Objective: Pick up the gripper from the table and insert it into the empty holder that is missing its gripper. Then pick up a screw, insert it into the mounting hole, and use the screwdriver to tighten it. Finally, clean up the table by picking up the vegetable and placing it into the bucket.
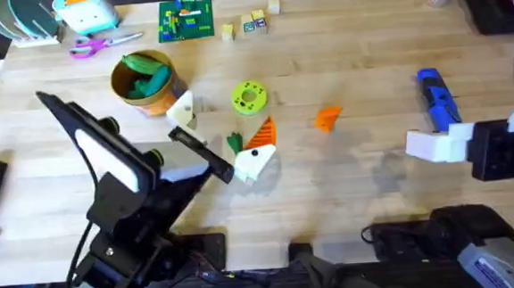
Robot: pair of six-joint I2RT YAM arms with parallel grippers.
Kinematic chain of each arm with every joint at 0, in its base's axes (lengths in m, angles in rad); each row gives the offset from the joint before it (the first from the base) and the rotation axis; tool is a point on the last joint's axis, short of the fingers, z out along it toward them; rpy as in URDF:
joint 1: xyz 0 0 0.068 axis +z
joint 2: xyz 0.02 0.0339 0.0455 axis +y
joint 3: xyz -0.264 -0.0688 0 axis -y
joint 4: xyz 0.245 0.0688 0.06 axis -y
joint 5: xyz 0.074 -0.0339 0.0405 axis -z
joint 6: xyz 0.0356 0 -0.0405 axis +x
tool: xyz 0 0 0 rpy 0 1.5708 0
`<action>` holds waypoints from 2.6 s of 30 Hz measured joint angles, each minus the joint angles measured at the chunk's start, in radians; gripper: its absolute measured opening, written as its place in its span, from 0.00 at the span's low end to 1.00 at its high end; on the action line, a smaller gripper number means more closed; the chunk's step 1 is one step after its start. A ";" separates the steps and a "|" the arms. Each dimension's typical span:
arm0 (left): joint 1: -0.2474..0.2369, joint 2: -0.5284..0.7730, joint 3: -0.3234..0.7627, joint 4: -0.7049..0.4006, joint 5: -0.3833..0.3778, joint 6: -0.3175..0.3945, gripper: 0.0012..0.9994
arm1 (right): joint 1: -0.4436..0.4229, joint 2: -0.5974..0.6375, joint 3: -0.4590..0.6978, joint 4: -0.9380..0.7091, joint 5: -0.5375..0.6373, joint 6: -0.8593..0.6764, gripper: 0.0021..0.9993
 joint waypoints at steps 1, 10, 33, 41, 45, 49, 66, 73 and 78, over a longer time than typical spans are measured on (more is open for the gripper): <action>0.000 -0.021 -0.015 0.000 0.006 -0.003 0.99 | 0.000 0.000 0.000 0.000 0.000 0.000 0.99; 0.000 -0.177 -0.038 -0.167 0.041 -0.012 0.99 | 0.000 0.000 0.000 0.000 0.000 0.000 0.99; 0.000 -0.177 -0.038 -0.167 0.042 -0.012 0.99 | 0.000 0.000 0.000 0.000 0.000 0.000 0.99; 0.000 -0.177 -0.038 -0.167 0.042 -0.012 0.99 | 0.000 0.000 0.000 0.008 -0.007 0.021 0.99; 0.000 -0.177 -0.038 -0.167 0.042 -0.012 0.99 | 0.000 0.000 0.000 0.073 -0.067 0.119 0.99; 0.000 -0.177 -0.038 -0.167 0.042 -0.012 0.99 | 0.000 0.000 0.000 0.155 -0.109 0.225 0.99; 0.000 -0.177 -0.038 -0.167 0.044 -0.012 0.99 | 0.288 0.412 0.000 0.318 -0.115 -0.053 0.99; 0.000 -0.177 -0.038 -0.167 0.045 -0.012 0.99 | 0.335 0.541 0.000 0.477 -0.098 -0.197 0.99; 0.000 -0.177 -0.038 -0.167 0.045 -0.012 0.99 | 0.337 0.615 0.000 0.534 -0.088 -0.264 0.98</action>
